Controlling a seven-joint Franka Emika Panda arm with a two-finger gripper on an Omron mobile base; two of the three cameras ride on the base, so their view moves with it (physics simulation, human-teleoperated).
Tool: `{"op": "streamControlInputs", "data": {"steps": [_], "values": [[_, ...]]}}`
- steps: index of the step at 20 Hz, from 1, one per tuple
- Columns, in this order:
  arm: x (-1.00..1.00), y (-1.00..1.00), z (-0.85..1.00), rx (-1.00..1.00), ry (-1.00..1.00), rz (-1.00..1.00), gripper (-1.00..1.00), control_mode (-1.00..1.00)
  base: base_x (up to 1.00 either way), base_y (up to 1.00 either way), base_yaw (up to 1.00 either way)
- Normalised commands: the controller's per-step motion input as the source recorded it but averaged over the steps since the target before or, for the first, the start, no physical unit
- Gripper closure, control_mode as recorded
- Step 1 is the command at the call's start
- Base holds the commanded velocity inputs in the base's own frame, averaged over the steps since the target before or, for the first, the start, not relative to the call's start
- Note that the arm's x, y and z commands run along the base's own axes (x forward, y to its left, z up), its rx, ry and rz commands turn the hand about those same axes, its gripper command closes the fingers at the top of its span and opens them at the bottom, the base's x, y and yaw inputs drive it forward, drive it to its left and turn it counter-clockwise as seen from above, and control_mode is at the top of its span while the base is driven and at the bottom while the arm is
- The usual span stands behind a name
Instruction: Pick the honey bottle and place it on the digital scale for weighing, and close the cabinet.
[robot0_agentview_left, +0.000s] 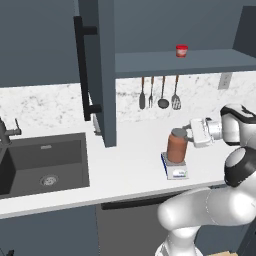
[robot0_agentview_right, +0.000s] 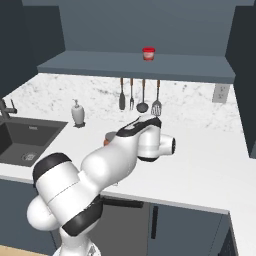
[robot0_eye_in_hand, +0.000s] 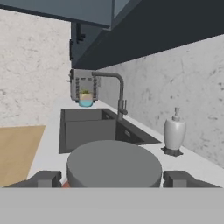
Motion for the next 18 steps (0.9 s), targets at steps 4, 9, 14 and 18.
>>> {"op": "streamControlInputs", "data": {"steps": [4, 9, 14, 18], "values": [[-0.03, 0.0, 0.0, 0.0, 0.0, 0.0, -1.0, -1.0, 0.0, 0.0, 0.0], [-0.09, 0.0, 0.0, 0.0, 0.0, 0.0, -1.0, -1.0, 0.0, 0.0, 0.0], [0.0, 0.0, 0.0, 0.0, -0.02, 0.0, -1.0, -1.0, 0.0, 0.0, 0.0], [0.0, -0.08, 0.0, 0.0, -0.01, 0.0, -1.0, -1.0, 0.0, 0.0, 0.0]]}}
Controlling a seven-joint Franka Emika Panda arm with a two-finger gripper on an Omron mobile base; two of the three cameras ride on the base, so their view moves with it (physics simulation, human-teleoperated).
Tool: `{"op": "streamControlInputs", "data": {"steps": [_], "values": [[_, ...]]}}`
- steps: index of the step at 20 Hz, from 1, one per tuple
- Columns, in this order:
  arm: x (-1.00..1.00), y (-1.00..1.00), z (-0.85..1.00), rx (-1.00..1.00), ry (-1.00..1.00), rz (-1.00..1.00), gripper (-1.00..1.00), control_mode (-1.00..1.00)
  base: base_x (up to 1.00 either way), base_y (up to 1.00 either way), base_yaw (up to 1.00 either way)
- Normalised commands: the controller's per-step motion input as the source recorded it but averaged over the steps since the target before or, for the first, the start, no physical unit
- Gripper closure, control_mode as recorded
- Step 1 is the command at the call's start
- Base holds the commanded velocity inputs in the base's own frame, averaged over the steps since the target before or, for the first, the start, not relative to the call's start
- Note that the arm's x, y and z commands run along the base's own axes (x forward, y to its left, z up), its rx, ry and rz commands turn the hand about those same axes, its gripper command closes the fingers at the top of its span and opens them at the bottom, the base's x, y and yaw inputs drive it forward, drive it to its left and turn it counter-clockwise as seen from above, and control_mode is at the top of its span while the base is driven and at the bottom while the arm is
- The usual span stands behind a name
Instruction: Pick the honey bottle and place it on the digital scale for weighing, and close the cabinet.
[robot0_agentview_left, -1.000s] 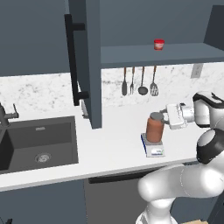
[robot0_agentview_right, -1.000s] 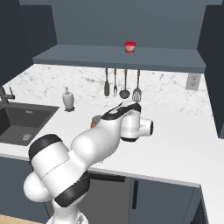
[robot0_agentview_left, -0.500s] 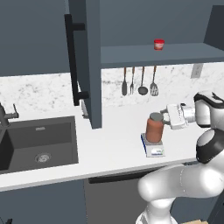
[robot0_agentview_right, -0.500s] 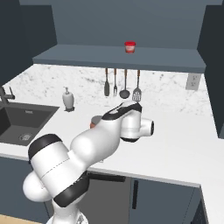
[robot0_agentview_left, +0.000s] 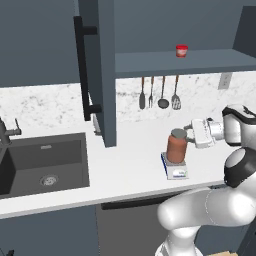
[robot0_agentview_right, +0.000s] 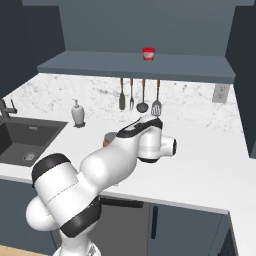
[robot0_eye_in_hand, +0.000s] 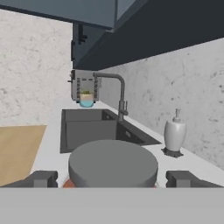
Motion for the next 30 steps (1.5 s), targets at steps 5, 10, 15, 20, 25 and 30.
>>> {"op": "streamControlInputs", "data": {"steps": [5, 10, 15, 20, 25, 30], "values": [[-0.11, -0.32, 0.02, 0.01, -0.02, 0.0, -1.0, -1.0, 0.0, 0.0, 0.0], [-0.25, -0.45, 0.24, 0.05, -0.06, 0.0, -1.0, -1.0, 0.0, 0.0, 0.0], [-0.38, -0.33, 0.41, 0.15, -0.27, 0.0, -1.0, -1.0, 0.0, 0.0, 0.0], [-0.46, -0.36, 0.21, 0.28, -0.34, -0.04, -1.0, -1.0, 0.0, 0.0, 0.0], [-0.37, -0.29, 0.41, 0.19, -0.27, -0.15, -1.0, -1.0, 0.0, 0.0, 0.0], [-0.11, 0.0, 0.14, -0.01, -0.19, -0.22, -1.0, -1.0, 0.0, 0.0, 0.0]]}}
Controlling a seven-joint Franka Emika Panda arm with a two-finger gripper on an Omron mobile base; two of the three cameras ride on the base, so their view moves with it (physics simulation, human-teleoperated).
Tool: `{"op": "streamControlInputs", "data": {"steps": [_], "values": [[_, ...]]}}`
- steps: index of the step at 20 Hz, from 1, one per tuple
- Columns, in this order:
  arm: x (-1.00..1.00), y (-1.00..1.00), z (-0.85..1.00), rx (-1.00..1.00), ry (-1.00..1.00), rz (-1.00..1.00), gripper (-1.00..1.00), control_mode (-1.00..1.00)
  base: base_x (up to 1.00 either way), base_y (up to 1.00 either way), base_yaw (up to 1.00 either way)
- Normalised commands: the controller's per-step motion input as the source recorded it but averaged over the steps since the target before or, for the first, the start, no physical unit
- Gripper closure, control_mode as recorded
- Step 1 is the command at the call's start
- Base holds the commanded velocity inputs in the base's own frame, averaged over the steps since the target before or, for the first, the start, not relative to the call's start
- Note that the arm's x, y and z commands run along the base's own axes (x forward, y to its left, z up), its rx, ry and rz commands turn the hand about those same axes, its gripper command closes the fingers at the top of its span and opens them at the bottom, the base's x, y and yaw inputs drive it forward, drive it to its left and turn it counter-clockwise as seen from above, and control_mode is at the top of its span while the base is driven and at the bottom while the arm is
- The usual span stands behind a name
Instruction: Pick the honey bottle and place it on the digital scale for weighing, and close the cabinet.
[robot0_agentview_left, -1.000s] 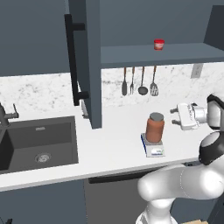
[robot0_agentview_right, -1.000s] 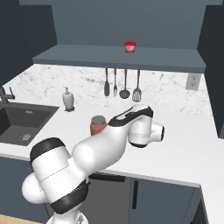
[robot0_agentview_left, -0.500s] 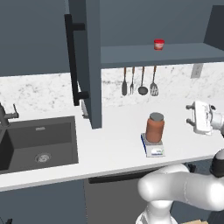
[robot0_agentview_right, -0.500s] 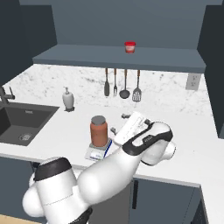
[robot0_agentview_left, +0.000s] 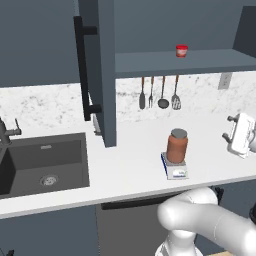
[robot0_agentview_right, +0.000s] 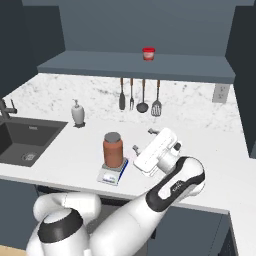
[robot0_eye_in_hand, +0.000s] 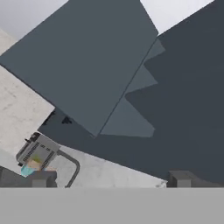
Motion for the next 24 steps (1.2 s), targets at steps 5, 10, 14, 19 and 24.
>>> {"op": "streamControlInputs", "data": {"steps": [5, 10, 14, 19, 24], "values": [[-0.01, -0.2, 0.22, 0.16, -0.28, -0.25, -1.0, -1.0, 0.0, 0.0, 0.0], [0.0, -0.3, 0.13, 0.08, -0.31, -0.23, -1.0, -1.0, 0.0, 0.0, 0.0], [0.0, -0.67, 0.05, 0.05, -0.28, -0.2, -1.0, -1.0, 0.0, 0.0, 0.0], [-0.01, -0.72, 0.01, 0.03, -0.17, -0.1, -1.0, -1.0, 0.0, 0.0, 0.0], [0.0, -0.48, 0.0, 0.0, -0.05, -0.05, -1.0, -1.0, 0.0, 0.0, 0.0]]}}
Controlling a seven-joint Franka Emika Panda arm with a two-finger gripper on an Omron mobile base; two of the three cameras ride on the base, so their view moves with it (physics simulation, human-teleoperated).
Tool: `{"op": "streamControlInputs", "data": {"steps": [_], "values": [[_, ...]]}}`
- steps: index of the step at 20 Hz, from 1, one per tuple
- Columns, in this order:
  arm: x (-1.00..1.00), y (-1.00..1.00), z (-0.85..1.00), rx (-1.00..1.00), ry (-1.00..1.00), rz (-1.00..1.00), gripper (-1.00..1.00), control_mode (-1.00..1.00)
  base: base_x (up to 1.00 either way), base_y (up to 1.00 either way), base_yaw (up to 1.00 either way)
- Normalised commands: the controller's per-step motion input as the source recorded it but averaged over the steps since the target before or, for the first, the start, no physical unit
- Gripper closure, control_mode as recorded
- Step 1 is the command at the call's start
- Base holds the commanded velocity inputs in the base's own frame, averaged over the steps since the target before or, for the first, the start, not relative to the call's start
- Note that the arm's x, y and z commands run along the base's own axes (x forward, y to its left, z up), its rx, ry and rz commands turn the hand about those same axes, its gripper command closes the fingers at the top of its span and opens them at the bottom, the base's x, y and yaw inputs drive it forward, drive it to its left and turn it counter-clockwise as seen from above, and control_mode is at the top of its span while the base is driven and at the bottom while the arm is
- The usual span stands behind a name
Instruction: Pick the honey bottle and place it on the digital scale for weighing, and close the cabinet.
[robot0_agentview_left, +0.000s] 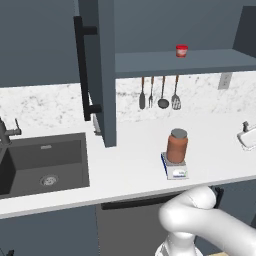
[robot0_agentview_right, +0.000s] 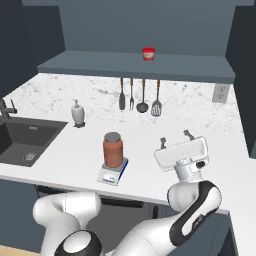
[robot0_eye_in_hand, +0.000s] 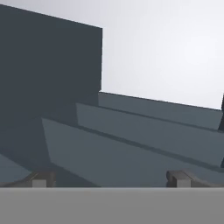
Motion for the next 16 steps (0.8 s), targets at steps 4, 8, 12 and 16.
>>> {"op": "streamControlInputs", "data": {"steps": [4, 8, 12, 16], "values": [[0.0, -0.41, 0.0, 0.0, -0.07, -0.05, -1.0, -1.0, 0.0, 0.0, 0.0], [0.0, -0.51, 0.0, 0.0, -0.07, -0.06, -1.0, -1.0, 0.0, 0.0, 0.0], [-0.04, -0.52, 0.04, 0.0, -0.07, -0.08, -1.0, -1.0, 0.0, 0.0, 0.0], [-0.24, -0.4, 0.04, 0.0, -0.07, -0.06, -1.0, -1.0, 0.0, 0.0, 0.0]]}}
